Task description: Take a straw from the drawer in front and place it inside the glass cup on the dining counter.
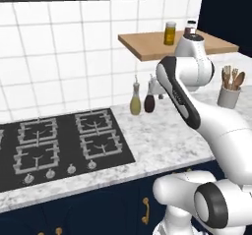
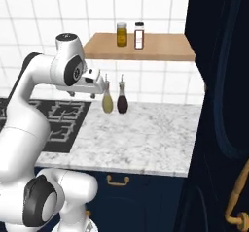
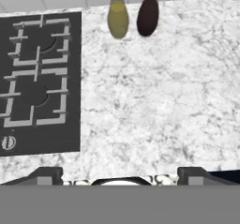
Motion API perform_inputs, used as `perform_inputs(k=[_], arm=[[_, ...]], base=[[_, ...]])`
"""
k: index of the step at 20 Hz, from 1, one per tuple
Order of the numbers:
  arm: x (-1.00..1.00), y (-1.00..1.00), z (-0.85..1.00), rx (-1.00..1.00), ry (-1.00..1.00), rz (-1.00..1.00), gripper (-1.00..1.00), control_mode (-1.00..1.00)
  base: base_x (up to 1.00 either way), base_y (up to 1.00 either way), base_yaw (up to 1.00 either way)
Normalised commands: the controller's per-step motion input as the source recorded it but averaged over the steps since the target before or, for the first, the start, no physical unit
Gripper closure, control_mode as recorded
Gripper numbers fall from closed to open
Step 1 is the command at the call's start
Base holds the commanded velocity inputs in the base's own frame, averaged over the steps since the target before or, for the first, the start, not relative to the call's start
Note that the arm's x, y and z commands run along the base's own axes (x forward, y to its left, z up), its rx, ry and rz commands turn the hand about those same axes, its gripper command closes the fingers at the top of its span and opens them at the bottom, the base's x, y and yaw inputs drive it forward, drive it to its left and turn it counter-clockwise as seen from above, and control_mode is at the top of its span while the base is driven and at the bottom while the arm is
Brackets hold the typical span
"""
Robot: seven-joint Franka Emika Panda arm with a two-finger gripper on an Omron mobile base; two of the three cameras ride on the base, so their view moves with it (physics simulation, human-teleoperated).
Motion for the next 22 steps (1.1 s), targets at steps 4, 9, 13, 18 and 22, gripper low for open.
perform_inputs(k=[4, 9, 13, 18, 22], arm=[[0.0, 0.0, 0.0, 0.0, 0.0, 0.0, -1.0, 1.0], [0.0, 0.0, 0.0, 0.0, 0.0, 0.0, -1.0, 1.0], [0.0, 0.0, 0.0, 0.0, 0.0, 0.0, -1.0, 1.0], [0.0, 0.0, 0.0, 0.0, 0.0, 0.0, -1.0, 1.0], [0.0, 0.0, 0.0, 0.0, 0.0, 0.0, -1.0, 1.0]], base=[[-0.18, 0.63, -0.46], [-0.15, 0.58, -0.47], [-0.13, 0.56, -0.5], [-0.01, 0.54, -0.51], [0.14, 0.56, -0.46]])
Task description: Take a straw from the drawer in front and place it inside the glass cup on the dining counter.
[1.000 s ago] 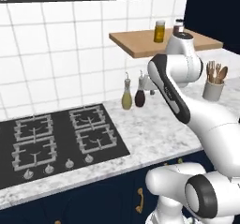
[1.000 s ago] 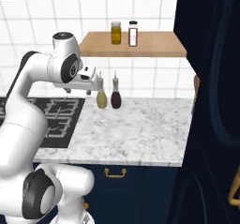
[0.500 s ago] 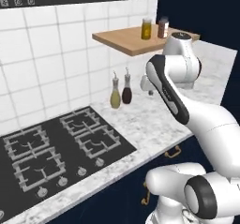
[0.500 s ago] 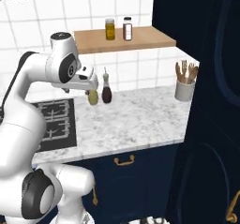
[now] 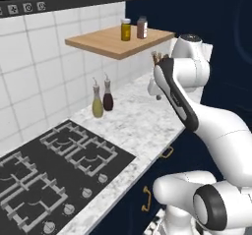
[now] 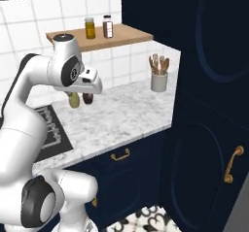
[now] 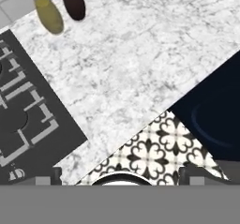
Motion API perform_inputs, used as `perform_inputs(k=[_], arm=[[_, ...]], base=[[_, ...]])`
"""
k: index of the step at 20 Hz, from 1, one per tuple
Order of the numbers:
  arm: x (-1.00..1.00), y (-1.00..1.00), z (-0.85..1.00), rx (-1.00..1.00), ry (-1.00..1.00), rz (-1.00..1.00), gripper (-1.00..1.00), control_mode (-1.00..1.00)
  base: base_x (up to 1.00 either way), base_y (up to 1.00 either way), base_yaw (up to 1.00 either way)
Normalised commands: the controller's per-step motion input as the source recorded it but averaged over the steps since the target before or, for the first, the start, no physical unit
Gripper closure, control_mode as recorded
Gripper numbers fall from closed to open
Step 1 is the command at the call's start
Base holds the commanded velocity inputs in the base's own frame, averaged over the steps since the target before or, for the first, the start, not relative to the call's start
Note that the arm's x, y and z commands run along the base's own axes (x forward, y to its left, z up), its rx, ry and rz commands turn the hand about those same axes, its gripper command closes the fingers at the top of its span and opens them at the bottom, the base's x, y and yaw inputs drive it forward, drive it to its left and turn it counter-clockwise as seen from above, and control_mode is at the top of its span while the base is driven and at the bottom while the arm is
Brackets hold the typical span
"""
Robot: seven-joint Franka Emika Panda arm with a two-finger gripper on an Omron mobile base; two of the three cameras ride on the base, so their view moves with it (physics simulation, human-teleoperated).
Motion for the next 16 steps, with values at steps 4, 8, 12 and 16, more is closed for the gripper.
perform_inputs(k=[4, 8, 12, 16], arm=[[0.0, 0.0, 0.0, 0.0, 0.0, 0.0, -1.0, 1.0], [0.0, 0.0, 0.0, 0.0, 0.0, 0.0, -1.0, 1.0], [0.0, 0.0, 0.0, 0.0, 0.0, 0.0, -1.0, 1.0], [0.26, -0.05, -0.51, 0.04, -0.05, -0.09, -1.0, -1.0]], base=[[0.17, 0.61, -0.36], [0.25, 0.63, -0.3], [0.42, 0.46, -0.23], [0.12, 0.07, -0.04]])
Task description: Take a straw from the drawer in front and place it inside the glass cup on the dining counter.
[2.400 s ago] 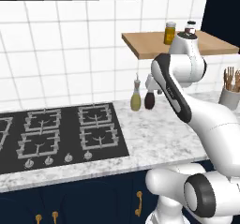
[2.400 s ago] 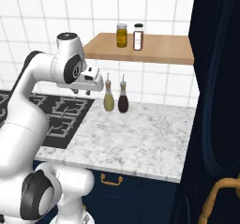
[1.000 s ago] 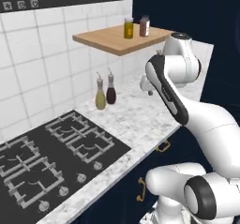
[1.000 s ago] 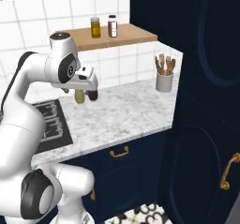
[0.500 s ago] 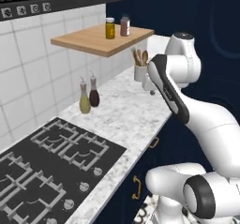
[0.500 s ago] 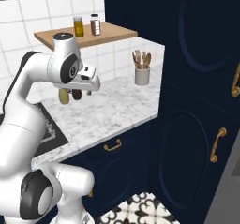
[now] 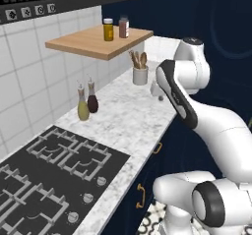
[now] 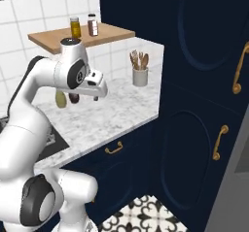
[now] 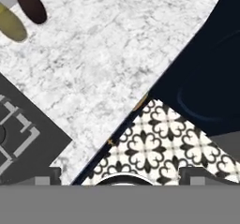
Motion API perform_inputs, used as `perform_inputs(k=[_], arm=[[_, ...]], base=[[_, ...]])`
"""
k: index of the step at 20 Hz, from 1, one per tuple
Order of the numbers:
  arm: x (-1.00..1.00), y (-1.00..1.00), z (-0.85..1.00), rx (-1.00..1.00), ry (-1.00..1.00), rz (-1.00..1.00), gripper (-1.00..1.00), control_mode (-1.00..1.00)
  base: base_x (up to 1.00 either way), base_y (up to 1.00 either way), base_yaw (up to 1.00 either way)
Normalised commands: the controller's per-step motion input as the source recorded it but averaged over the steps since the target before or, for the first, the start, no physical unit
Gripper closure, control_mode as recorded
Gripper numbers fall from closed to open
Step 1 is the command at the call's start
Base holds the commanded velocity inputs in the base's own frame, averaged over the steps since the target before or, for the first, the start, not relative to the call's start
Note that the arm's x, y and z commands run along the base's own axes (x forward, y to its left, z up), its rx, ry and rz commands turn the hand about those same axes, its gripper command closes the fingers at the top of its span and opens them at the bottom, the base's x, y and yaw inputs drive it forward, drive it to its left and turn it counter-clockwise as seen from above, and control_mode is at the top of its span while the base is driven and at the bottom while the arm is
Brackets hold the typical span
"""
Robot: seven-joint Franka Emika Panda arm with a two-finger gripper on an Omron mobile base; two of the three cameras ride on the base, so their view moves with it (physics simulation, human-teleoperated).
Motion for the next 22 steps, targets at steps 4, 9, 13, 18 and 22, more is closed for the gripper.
perform_inputs(k=[4, 9, 13, 18, 22], arm=[[0.23, -0.94, -1.0, 0.43, -0.2, -0.02, -1.0, -1.0], [0.26, -1.0, -1.0, 0.56, -0.04, 0.0, -1.0, -1.0], [0.25, -0.68, -0.96, 0.43, 0.0, 0.0, -1.0, -1.0], [0.26, -0.2, -0.61, 0.27, 0.05, 0.0, -1.0, -1.0], [0.16, -0.12, -0.46, 0.08, 0.09, 0.0, -1.0, -1.0]], base=[[0.0, 0.0, 0.0], [0.0, 0.0, 0.0], [0.0, 0.0, 0.0], [0.0, 0.0, 0.0], [0.0, 0.0, 0.0]])
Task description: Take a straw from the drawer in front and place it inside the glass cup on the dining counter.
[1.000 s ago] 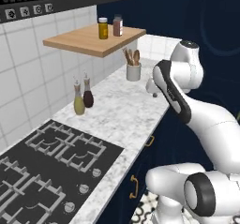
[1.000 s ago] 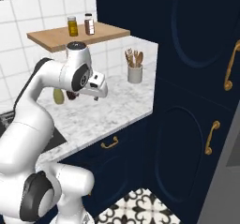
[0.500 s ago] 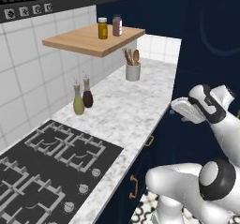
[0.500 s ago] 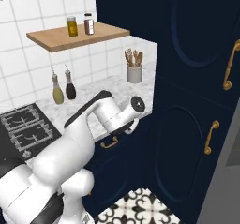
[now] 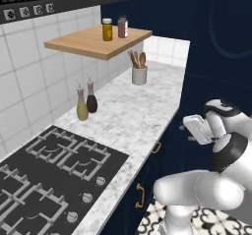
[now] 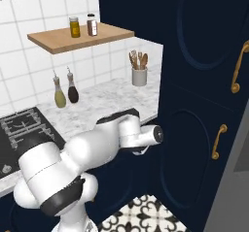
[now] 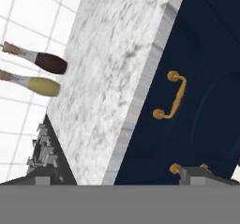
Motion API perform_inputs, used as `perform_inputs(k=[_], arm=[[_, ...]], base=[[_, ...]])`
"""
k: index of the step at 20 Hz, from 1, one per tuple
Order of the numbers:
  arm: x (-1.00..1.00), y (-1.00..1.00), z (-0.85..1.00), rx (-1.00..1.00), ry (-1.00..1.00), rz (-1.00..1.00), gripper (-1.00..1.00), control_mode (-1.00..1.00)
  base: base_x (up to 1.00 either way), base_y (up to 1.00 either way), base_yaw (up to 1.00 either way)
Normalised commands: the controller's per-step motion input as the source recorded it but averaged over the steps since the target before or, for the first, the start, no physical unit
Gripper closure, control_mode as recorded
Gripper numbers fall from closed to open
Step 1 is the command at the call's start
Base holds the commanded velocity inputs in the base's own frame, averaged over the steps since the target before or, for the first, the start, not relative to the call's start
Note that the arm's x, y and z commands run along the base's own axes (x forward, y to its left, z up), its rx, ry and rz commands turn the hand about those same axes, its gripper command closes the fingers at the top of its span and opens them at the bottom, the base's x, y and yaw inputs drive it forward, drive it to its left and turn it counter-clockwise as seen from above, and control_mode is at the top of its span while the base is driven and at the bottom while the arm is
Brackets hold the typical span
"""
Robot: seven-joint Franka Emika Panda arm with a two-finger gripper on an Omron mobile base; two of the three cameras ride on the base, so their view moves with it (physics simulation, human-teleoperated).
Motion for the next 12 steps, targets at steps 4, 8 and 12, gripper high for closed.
perform_inputs(k=[4, 8, 12], arm=[[0.16, -0.02, -0.46, 0.0, 0.1, 0.0, -1.0, -1.0], [0.26, 0.0, -0.56, 0.0, 0.06, 0.0, -1.0, -1.0], [0.26, 0.0, -0.6, 0.02, 0.0, 0.0, -1.0, -1.0]], base=[[0.0, 0.0, 0.0], [0.0, 0.0, 0.0], [0.0, 0.0, 0.0]])
